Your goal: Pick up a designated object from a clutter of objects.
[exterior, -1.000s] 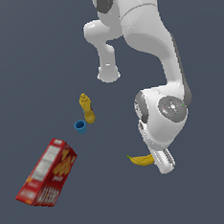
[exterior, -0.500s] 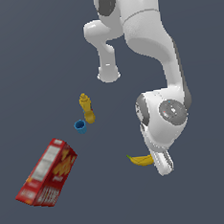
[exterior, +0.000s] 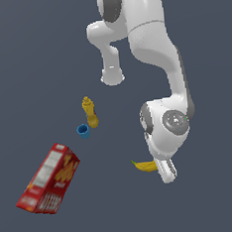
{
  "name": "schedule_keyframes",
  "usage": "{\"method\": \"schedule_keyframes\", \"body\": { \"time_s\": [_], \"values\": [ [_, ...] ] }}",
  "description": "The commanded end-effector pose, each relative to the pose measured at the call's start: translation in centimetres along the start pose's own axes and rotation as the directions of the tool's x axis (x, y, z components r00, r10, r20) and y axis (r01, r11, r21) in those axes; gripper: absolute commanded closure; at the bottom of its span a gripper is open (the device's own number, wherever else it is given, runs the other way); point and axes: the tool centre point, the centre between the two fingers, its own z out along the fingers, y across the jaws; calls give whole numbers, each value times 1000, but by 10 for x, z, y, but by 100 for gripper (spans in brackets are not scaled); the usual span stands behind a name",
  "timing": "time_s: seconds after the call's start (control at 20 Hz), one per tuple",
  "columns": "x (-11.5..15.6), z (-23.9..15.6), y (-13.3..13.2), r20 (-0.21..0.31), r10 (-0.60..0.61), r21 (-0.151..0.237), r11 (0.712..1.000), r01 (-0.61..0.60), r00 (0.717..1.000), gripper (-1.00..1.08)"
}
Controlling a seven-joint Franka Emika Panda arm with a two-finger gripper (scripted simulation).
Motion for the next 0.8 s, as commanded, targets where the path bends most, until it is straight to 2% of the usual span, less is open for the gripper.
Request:
{"method": "schedule_keyframes", "body": {
  "time_s": [0.0, 0.35, 0.4, 0.75],
  "values": [
    [0, 13, 1, 0, 1, -1, 1000, -1, 1000, -92],
    [0, 24, -1, 0, 2, -1, 1000, -2, 1000, -92],
    [0, 24, -1, 0, 2, -1, 1000, -2, 1000, 108],
    [0, 24, -1, 0, 2, -1, 1000, -2, 1000, 108]
  ]
}}
